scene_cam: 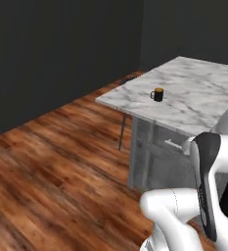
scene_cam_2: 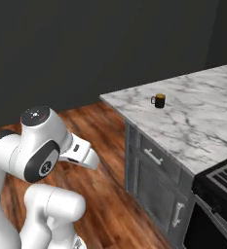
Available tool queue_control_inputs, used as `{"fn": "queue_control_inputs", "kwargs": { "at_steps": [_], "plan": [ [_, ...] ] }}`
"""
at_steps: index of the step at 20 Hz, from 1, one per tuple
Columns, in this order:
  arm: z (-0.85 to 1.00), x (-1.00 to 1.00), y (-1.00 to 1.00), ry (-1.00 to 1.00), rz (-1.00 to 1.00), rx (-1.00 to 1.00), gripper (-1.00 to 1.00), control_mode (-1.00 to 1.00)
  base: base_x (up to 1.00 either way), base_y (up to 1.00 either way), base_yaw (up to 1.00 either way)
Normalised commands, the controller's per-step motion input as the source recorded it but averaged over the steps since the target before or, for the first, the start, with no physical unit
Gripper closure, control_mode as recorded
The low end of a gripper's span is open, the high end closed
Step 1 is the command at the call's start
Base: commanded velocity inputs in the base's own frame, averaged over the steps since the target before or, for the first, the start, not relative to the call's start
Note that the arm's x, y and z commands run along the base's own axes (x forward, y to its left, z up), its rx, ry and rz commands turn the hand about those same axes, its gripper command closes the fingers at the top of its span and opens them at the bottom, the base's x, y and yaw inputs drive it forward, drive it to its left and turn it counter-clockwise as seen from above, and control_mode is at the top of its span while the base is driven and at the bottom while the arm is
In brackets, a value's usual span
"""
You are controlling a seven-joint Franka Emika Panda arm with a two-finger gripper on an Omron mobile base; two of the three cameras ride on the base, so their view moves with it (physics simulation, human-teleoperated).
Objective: Pick the pot and mug and place them in the sink. Then turn on the water.
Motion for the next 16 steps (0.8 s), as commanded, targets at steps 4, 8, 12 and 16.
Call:
{"fn": "queue_control_inputs", "kwargs": {
  "at_steps": [4,8,12,16],
  "plan": [
    [0.0,0.0,0.0,0.0,0.0,0.0,-1.0,1.0,1.0,0.18,-0.16],
    [0.0,0.0,0.0,0.0,0.0,0.0,-1.0,1.0,1.0,0.13,-0.21],
    [0.0,0.0,0.0,0.0,0.0,0.0,-1.0,1.0,1.0,0.04,-0.26],
    [0.0,0.0,0.0,0.0,0.0,0.0,-1.0,1.0,0.95,-0.03,-0.43]
  ]
}}
